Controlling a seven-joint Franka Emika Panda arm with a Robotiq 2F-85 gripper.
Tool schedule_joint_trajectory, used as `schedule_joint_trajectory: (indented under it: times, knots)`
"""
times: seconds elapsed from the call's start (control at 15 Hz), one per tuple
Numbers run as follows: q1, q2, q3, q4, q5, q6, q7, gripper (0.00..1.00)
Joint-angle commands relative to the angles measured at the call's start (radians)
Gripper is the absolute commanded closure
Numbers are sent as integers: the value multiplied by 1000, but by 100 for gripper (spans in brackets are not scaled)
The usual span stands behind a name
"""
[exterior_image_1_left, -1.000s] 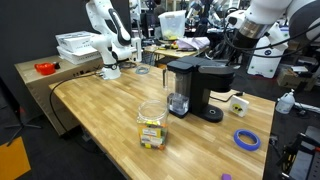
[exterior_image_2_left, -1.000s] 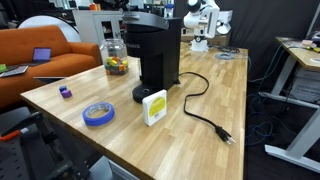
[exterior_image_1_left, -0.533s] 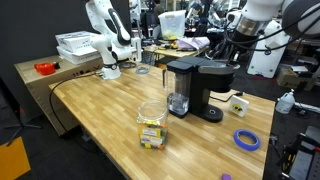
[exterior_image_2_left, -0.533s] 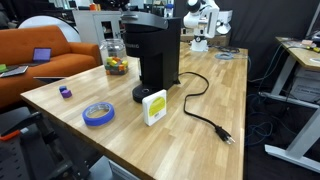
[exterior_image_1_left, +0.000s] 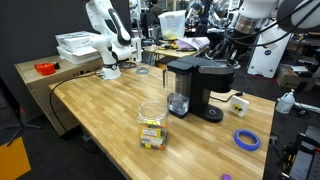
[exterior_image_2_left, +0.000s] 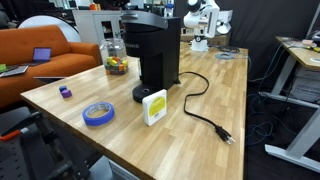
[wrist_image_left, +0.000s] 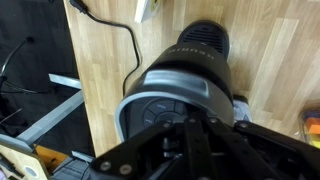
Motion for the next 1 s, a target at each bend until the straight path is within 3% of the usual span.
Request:
schedule_joint_trajectory:
  times: [0.0, 0.93]
  knots:
    - [-23, 19, 10, 16, -20, -67, 55, 100]
    - [-14, 32, 6, 32, -16, -108, 78, 100]
